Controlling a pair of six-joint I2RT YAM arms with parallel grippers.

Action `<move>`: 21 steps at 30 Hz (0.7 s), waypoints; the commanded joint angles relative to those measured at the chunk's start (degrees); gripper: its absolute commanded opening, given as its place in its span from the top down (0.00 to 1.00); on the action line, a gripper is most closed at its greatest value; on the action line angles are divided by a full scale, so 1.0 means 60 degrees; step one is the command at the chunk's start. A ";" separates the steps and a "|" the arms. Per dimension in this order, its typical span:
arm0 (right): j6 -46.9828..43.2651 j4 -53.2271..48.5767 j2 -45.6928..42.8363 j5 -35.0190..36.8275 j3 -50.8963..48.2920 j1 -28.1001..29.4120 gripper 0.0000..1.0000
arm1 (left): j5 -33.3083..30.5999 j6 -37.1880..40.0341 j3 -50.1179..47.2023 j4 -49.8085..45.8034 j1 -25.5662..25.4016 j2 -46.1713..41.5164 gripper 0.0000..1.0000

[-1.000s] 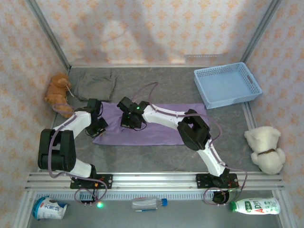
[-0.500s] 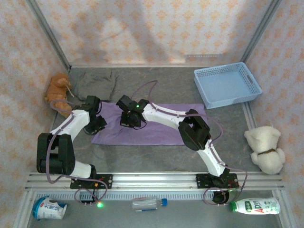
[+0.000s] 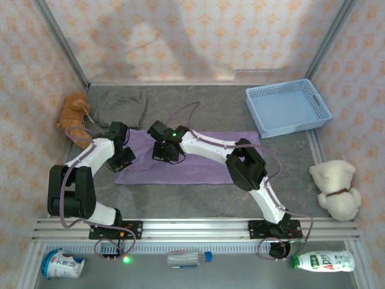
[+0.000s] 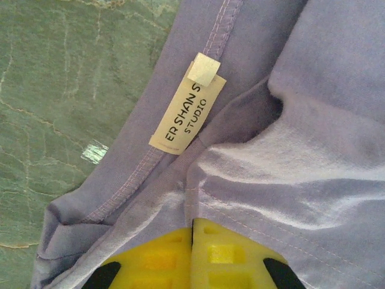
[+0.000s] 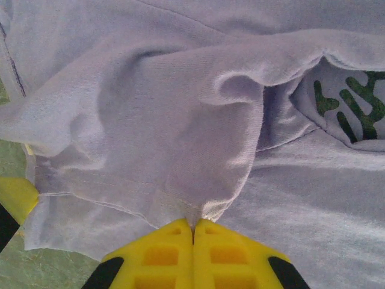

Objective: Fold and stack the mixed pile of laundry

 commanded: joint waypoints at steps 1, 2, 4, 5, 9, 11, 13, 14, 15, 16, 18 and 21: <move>-0.0102 -0.0403 -0.0080 0.0042 0.0276 -0.0033 1.00 | -0.0145 0.0090 -0.0044 -0.0516 -0.0022 -0.0646 1.00; -0.0111 -0.0515 -0.0174 0.0019 0.0263 -0.0037 1.00 | -0.0133 0.0142 0.0029 -0.0699 -0.0023 -0.0918 1.00; -0.0125 -0.0762 -0.0287 -0.0237 0.0222 -0.0037 1.00 | -0.0152 0.0278 0.0140 -0.1028 0.0007 -0.1486 1.00; -0.0105 -0.0910 -0.0311 -0.0475 0.0196 -0.0034 1.00 | -0.0209 0.0284 0.0179 -0.1233 0.0046 -0.1780 1.00; 0.0035 -0.1290 -0.0403 -0.1205 -0.0019 0.0128 1.00 | -0.0124 0.0644 0.0246 -0.1897 0.0323 -0.2538 1.00; -0.0054 -0.1747 -0.0372 -0.1420 0.0105 0.0275 1.00 | -0.0067 0.0660 0.0137 -0.2131 0.0343 -0.2681 1.00; -0.0111 -0.2103 -0.0420 -0.1437 0.0035 0.0428 1.00 | 0.0009 0.0610 -0.0149 -0.2161 0.0350 -0.2753 1.00; -0.0090 -0.2158 -0.0470 -0.1439 -0.0127 0.0504 1.00 | 0.0014 0.0565 -0.0346 -0.2098 0.0355 -0.2774 1.00; -0.0008 -0.2110 -0.0516 -0.1476 -0.0357 0.0563 1.00 | 0.0022 0.0479 -0.0536 -0.1990 0.0351 -0.2779 1.00; 0.0098 -0.2005 -0.0521 -0.1574 -0.0564 0.0581 1.00 | 0.0040 0.0396 -0.0567 -0.1927 0.0345 -0.2757 1.00; 0.0311 -0.1726 -0.0551 -0.1746 -0.0953 0.0582 0.98 | 0.0073 0.0387 -0.0571 -0.1787 0.0355 -0.2633 1.00; 0.0208 -0.1806 -0.0547 -0.1536 -0.0794 0.0558 0.92 | 0.0220 0.0387 -0.0569 -0.1735 0.0343 -0.2400 1.00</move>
